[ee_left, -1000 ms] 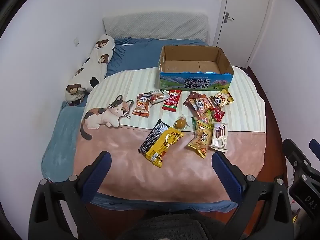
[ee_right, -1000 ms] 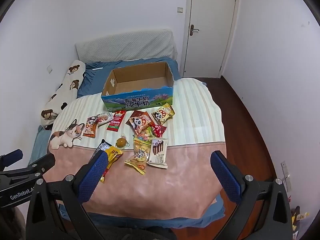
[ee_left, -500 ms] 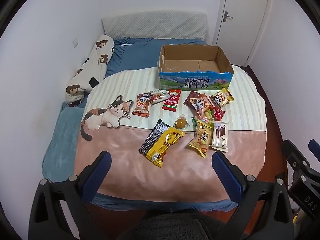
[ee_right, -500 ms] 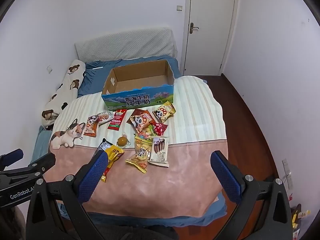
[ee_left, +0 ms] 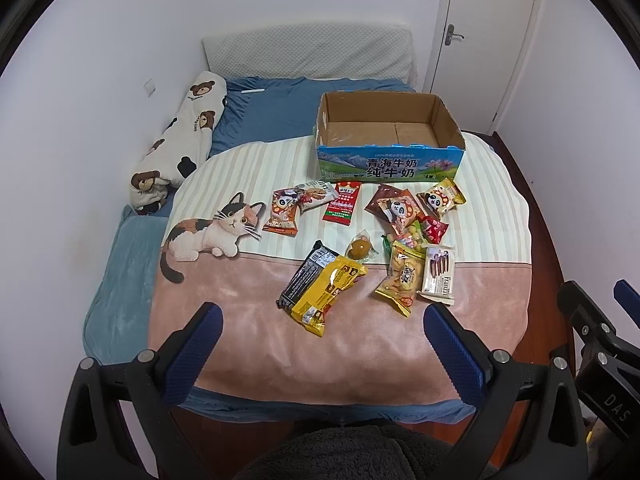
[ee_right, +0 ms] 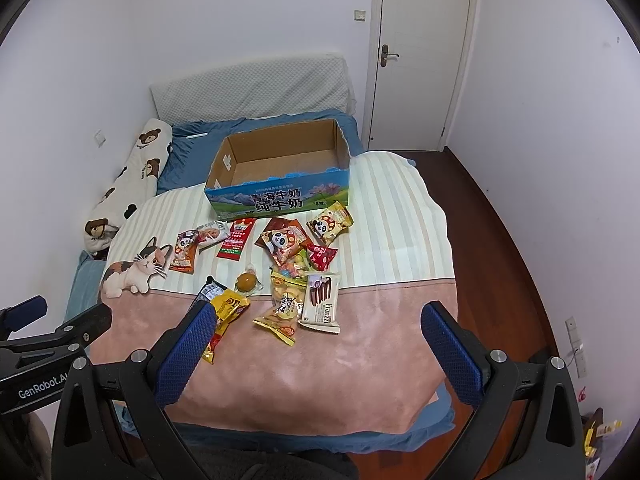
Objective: Organize snacks
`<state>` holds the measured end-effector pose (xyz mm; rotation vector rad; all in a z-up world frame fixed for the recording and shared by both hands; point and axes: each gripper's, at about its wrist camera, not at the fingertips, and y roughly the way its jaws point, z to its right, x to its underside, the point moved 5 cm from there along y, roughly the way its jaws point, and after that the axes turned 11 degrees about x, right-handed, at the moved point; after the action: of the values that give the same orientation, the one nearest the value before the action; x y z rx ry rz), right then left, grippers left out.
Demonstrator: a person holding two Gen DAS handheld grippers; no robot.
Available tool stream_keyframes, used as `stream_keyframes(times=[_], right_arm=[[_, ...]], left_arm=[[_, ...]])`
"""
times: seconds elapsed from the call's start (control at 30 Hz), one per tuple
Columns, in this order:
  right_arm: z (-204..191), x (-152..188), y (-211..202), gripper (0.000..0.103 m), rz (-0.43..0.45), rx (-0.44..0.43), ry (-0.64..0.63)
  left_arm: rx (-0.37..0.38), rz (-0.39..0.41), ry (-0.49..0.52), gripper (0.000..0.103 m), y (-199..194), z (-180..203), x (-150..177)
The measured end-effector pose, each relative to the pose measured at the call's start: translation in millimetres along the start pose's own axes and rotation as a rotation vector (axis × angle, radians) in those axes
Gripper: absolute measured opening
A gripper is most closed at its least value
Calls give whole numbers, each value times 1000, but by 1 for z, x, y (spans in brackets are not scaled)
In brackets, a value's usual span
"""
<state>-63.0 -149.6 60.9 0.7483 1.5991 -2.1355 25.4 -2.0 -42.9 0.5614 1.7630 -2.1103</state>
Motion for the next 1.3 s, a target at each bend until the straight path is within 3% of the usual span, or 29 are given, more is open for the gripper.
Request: stream_keyframes(times=[1.3], right_arm=[[-8, 6, -9, 103, 4, -37, 1]], left_arm=[[11, 2, -3, 103, -6, 8, 1]])
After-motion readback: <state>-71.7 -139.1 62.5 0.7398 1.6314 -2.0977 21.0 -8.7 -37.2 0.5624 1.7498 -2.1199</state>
